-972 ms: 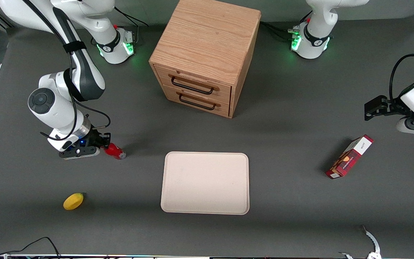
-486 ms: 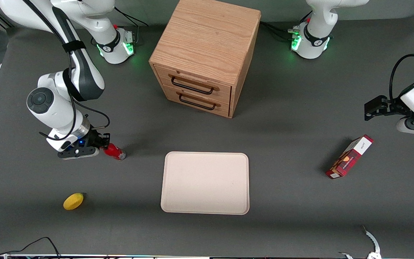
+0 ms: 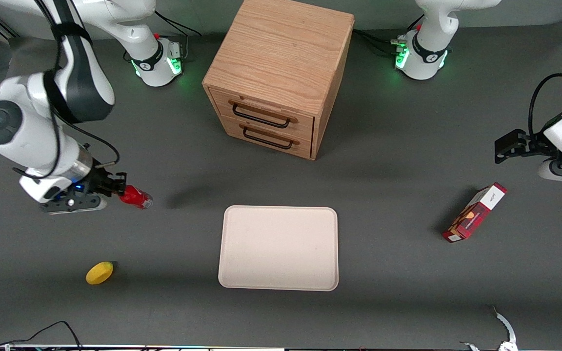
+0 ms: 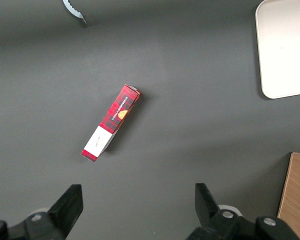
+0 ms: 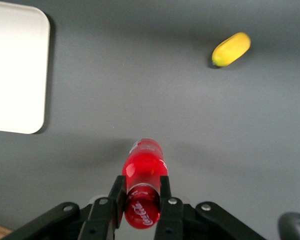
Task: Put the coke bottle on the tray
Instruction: 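Lift the bottle and carry it with the right gripper to the tray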
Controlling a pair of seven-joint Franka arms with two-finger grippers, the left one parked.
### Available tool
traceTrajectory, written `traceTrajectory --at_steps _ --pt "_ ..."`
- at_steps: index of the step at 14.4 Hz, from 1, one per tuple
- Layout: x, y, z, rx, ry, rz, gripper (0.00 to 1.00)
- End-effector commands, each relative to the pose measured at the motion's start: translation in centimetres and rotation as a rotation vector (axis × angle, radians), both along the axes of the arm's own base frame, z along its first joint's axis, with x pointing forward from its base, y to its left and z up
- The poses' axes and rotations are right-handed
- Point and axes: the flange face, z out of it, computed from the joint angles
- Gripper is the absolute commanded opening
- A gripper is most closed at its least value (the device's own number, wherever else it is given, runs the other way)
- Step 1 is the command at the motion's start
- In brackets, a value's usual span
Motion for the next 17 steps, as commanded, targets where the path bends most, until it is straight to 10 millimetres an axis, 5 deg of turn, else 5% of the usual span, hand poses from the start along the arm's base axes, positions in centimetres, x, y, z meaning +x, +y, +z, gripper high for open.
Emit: traceTrajectory --at_steps 1,3,7,11,13,17 --pt "0.5 0.9 7.9 0.022 -0.01 -0.025 0.0" --pt "0.5 0.9 12.3 0.024 0.0 -0.03 0.0" --pt "0.5 2.1 15.0 0.023 0.031 -0.012 0.0" --pt "1.8 4.0 14.6 0.102 0.033 -0.023 0.0" --pt "2.4 9.1 13.8 0.109 0.025 0.02 0.0" --pt "4.9 15.8 8.5 0.108 0.018 -0.018 0.0"
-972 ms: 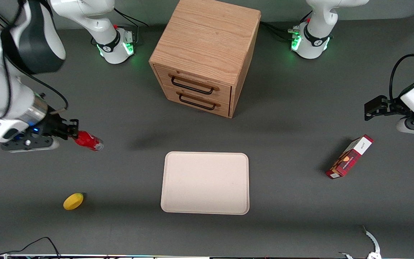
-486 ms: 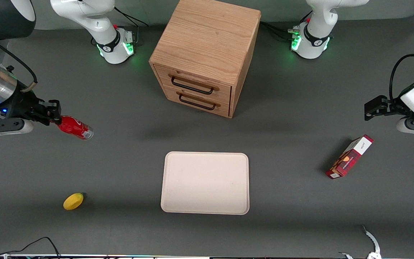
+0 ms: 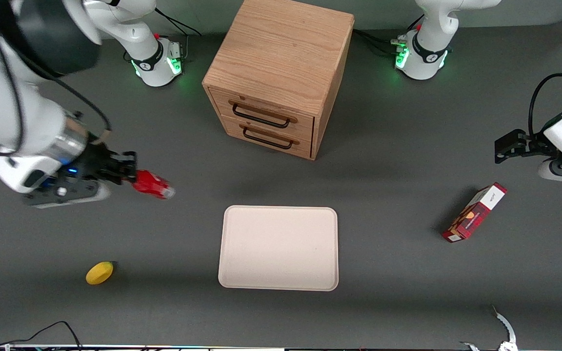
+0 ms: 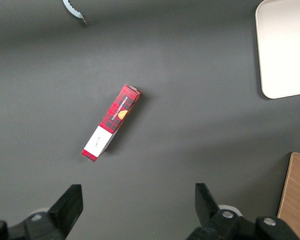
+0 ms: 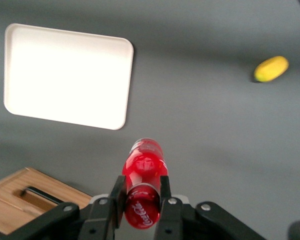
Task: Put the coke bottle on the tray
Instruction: 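Lift the bottle and carry it with the right gripper to the tray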
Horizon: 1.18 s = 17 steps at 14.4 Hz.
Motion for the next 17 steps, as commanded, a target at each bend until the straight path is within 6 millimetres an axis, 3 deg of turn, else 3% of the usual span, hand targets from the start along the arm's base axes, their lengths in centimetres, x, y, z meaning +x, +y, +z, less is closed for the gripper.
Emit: traceTrajectory --at_steps 1,6,10,13,17 --pt "2.4 3.5 -2.9 -0.001 -0.034 -0.049 0.0" --pt "6.2 7.5 -9.5 0.003 -0.166 -0.038 0.0" --pt "8.9 8.0 -14.7 0.012 -0.231 -0.018 0.0" --pt "9.4 8.8 -18.0 0.007 -0.226 -0.006 0.0" --pt "9.7 9.1 -20.8 0.002 -0.215 -0.003 0.0"
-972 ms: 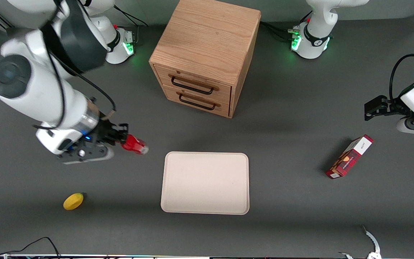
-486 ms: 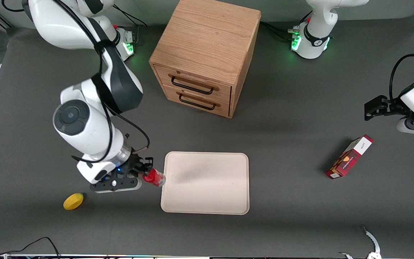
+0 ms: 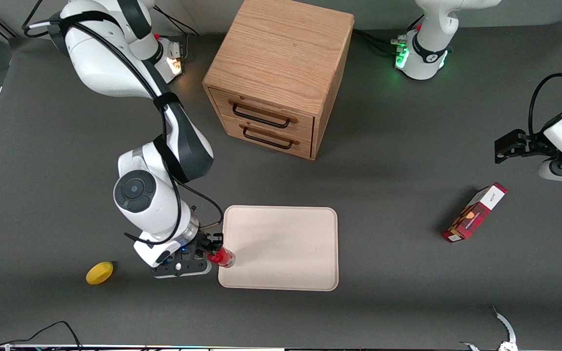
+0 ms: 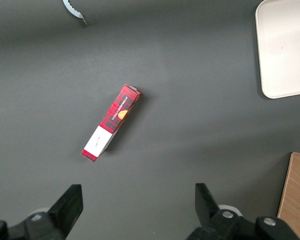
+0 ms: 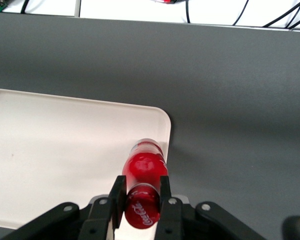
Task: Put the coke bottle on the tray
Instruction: 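Stand the bottle upright on the tray's edge and open the right gripper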
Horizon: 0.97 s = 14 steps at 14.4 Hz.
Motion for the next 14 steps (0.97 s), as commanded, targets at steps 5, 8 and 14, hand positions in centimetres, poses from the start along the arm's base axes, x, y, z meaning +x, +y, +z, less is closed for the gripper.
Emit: traceTrajectory --at_steps 5,8,14 --pt "0.8 0.9 -1.4 -0.011 -0.035 0.019 0.0" --pt "1.1 0.9 -2.3 -0.007 -0.05 0.02 0.0" --pt "1.1 0.9 -3.0 -0.006 -0.046 0.018 0.25"
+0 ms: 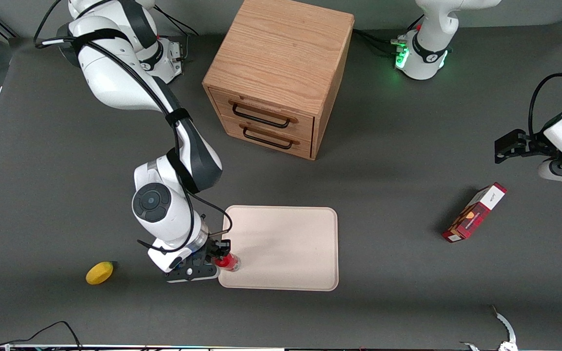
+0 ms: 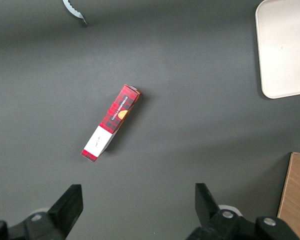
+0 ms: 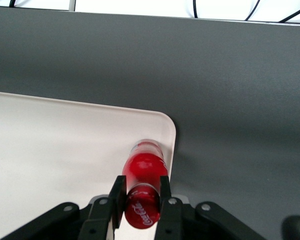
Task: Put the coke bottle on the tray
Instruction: 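Stand the bottle upright on the tray's edge and open the right gripper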
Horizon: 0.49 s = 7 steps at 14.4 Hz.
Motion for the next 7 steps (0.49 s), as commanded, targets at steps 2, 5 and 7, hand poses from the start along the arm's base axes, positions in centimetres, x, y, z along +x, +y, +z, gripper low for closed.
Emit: traceTrajectory --at_steps 2,5,7 --pt "0.38 0.52 0.76 -0.011 -0.03 0.016 0.5" --pt "0.38 0.51 0.63 -0.012 -0.029 0.013 0.8" --pt "0.41 0.45 0.63 -0.013 -0.029 0.011 0.9"
